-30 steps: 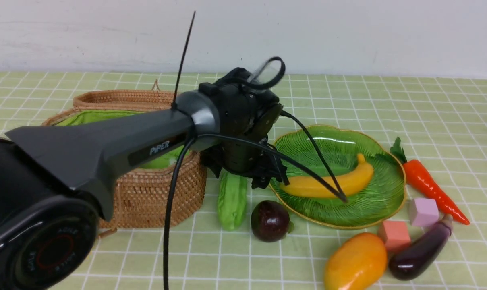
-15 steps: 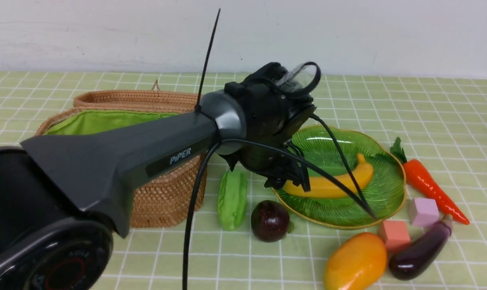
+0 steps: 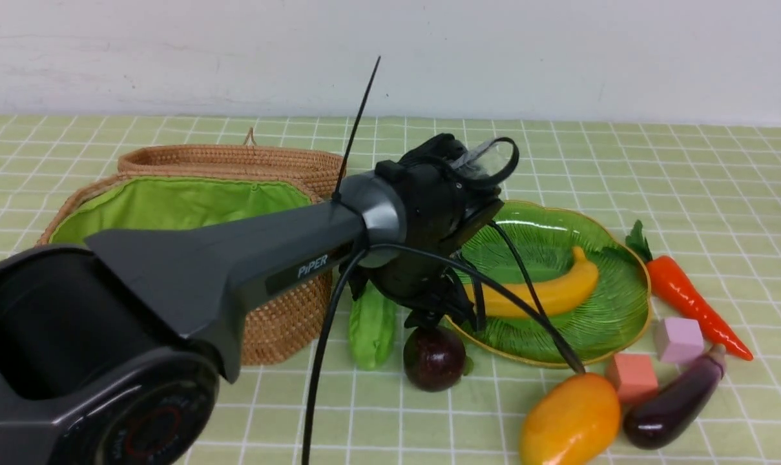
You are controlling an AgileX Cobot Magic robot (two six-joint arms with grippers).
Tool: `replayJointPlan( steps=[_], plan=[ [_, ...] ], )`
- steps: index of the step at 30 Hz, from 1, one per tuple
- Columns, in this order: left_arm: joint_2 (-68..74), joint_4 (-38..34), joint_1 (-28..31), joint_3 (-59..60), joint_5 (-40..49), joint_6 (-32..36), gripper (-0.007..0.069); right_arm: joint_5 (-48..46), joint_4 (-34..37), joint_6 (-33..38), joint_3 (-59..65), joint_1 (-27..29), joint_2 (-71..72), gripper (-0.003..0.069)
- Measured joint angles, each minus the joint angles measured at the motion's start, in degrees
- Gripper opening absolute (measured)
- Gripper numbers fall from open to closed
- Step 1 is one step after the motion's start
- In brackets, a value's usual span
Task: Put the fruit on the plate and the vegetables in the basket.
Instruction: Take a chayote with your left arm and place it on the basket on the left.
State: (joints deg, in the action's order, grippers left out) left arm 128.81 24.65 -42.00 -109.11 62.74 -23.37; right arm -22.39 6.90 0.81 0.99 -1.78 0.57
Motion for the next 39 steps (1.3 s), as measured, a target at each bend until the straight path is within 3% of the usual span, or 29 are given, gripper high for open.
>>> replayJointPlan(
  steps=[27, 32, 39],
  plan=[
    [2.17, 3.51, 0.04, -0.11, -0.66, -0.29, 0.0498, 0.00, 0.00, 0.00, 0.00, 0.00, 0.00, 0.0240],
    [2.22, 3.70, 0.04, -0.11, -0.60, -0.29, 0.0433, 0.00, 0.00, 0.00, 0.00, 0.00, 0.00, 0.0240],
    [2.16, 3.74, -0.04, -0.11, -0.41, -0.29, 0.0429, 0.00, 0.00, 0.00, 0.00, 0.00, 0.00, 0.0240]
  ],
)
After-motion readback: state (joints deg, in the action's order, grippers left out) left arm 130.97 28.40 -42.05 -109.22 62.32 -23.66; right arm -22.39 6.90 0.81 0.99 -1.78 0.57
